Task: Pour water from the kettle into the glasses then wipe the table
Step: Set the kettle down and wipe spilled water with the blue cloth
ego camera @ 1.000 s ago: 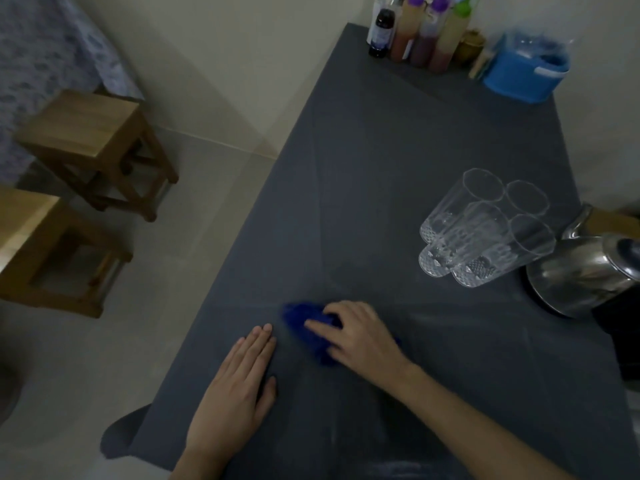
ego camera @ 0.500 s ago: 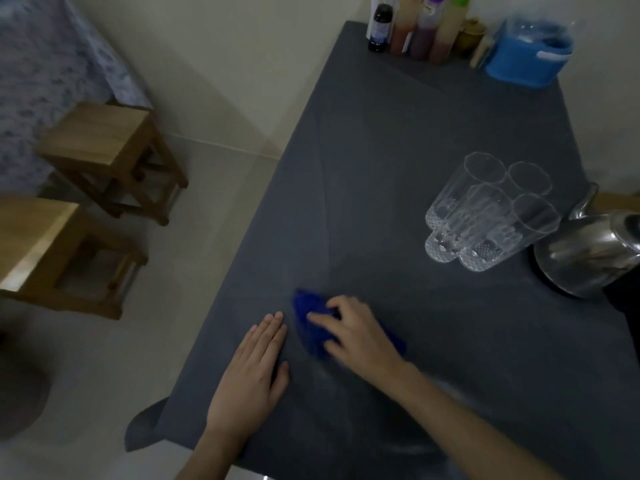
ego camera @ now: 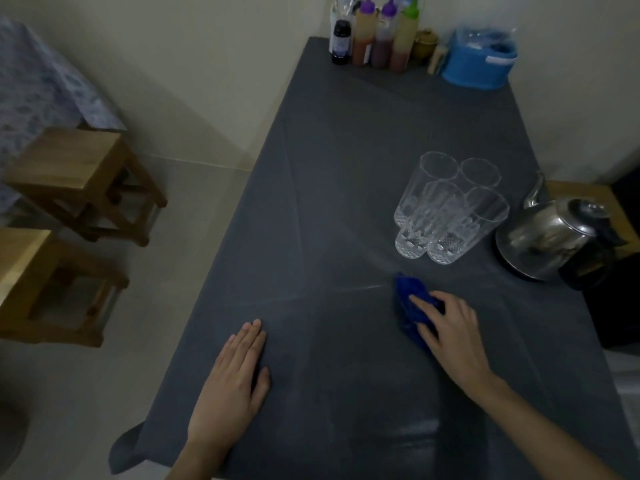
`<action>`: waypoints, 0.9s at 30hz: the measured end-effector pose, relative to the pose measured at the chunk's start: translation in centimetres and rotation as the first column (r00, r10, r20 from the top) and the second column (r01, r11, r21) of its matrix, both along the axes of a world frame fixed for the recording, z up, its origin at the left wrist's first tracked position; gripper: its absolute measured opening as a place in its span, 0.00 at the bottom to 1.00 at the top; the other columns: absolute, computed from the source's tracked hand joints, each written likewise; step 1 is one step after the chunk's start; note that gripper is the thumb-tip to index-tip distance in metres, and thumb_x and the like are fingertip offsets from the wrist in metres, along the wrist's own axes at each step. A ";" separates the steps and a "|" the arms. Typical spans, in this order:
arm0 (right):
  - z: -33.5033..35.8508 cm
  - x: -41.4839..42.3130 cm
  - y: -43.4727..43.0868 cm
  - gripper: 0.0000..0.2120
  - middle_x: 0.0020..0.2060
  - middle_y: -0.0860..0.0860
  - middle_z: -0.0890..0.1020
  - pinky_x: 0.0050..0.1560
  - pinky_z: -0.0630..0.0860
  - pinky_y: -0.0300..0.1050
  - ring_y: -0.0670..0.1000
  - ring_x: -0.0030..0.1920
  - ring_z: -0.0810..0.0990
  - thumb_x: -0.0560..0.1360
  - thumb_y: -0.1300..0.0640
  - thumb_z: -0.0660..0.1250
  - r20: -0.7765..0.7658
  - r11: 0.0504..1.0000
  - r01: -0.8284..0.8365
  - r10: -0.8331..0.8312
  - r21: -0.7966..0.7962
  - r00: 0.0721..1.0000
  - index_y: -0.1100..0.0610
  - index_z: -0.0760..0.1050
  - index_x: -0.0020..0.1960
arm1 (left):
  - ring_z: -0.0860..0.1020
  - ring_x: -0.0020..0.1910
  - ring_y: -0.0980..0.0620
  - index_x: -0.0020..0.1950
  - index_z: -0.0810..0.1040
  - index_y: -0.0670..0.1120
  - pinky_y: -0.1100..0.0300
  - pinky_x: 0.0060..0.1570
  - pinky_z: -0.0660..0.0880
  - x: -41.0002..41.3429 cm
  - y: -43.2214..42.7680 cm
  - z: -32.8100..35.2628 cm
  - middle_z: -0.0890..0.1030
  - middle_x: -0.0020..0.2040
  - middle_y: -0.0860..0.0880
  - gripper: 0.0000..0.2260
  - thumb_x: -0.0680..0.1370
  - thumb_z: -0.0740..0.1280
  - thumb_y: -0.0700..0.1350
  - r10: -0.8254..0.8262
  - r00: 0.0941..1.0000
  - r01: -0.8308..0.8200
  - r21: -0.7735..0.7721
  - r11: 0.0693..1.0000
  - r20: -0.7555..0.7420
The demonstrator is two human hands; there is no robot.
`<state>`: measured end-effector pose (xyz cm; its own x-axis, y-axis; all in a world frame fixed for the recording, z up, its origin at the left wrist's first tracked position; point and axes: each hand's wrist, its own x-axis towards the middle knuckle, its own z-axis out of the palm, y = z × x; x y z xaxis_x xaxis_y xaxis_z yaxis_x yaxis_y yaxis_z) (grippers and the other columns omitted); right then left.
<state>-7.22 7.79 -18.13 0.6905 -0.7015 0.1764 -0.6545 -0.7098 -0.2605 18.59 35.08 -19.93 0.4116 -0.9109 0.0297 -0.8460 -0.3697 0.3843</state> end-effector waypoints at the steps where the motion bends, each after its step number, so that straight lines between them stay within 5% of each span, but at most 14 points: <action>1: -0.4 0.1 0.0 0.27 0.59 0.57 0.76 0.57 0.72 0.52 0.56 0.58 0.74 0.67 0.65 0.75 0.022 0.999 -0.047 0.046 0.028 0.999 0.55 0.76 0.65 | 0.56 0.76 0.55 0.74 0.65 0.44 0.56 0.74 0.53 0.0 0.0 -0.1 0.61 0.77 0.50 0.25 0.81 0.50 0.55 0.003 1.000 -0.003 -0.008 1.000 -0.002; 6: -0.7 3.9 0.6 0.26 0.69 0.54 0.71 0.72 0.58 0.41 0.52 0.70 0.65 0.72 0.65 0.71 0.057 0.935 -0.325 0.320 0.144 0.946 0.56 0.73 0.68 | 0.60 0.75 0.53 0.73 0.67 0.42 0.54 0.73 0.57 -0.1 -0.1 -0.3 0.64 0.75 0.49 0.24 0.79 0.56 0.51 0.004 1.000 -0.004 -0.045 0.999 -0.007; 13: -1.6 12.6 7.8 0.22 0.73 0.52 0.67 0.76 0.52 0.49 0.52 0.75 0.61 0.78 0.47 0.60 0.040 0.790 -0.593 0.595 0.156 0.803 0.54 0.71 0.70 | 0.59 0.76 0.53 0.74 0.65 0.42 0.54 0.74 0.55 0.2 0.0 -0.2 0.63 0.76 0.48 0.25 0.79 0.56 0.51 -0.003 1.000 0.003 -0.013 1.000 0.008; 16: -1.8 10.7 9.7 0.21 0.73 0.52 0.68 0.74 0.56 0.48 0.51 0.74 0.62 0.78 0.50 0.60 0.023 0.747 -0.640 0.647 0.179 0.762 0.54 0.71 0.69 | 0.57 0.76 0.54 0.74 0.63 0.43 0.56 0.75 0.52 0.1 0.0 0.1 0.62 0.76 0.49 0.25 0.79 0.54 0.52 -0.021 1.000 0.021 0.019 1.000 0.019; 22: -0.9 -0.9 7.2 0.20 0.69 0.53 0.72 0.73 0.61 0.46 0.51 0.71 0.67 0.77 0.51 0.61 -0.037 0.824 -0.544 0.555 0.159 0.831 0.53 0.73 0.68 | 0.56 0.76 0.55 0.74 0.63 0.43 0.60 0.75 0.47 -0.1 -0.1 0.9 0.61 0.76 0.50 0.26 0.80 0.52 0.54 -0.017 1.000 0.016 0.039 0.999 0.006; 27: 0.4 -13.6 4.6 0.23 0.69 0.53 0.70 0.72 0.60 0.46 0.56 0.69 0.69 0.77 0.50 0.59 -0.072 0.974 -0.151 0.165 0.170 0.984 0.52 0.68 0.71 | 0.56 0.76 0.53 0.74 0.64 0.43 0.61 0.75 0.46 -0.3 0.0 1.0 0.61 0.77 0.48 0.26 0.80 0.52 0.55 -0.018 1.000 0.018 0.050 0.999 0.011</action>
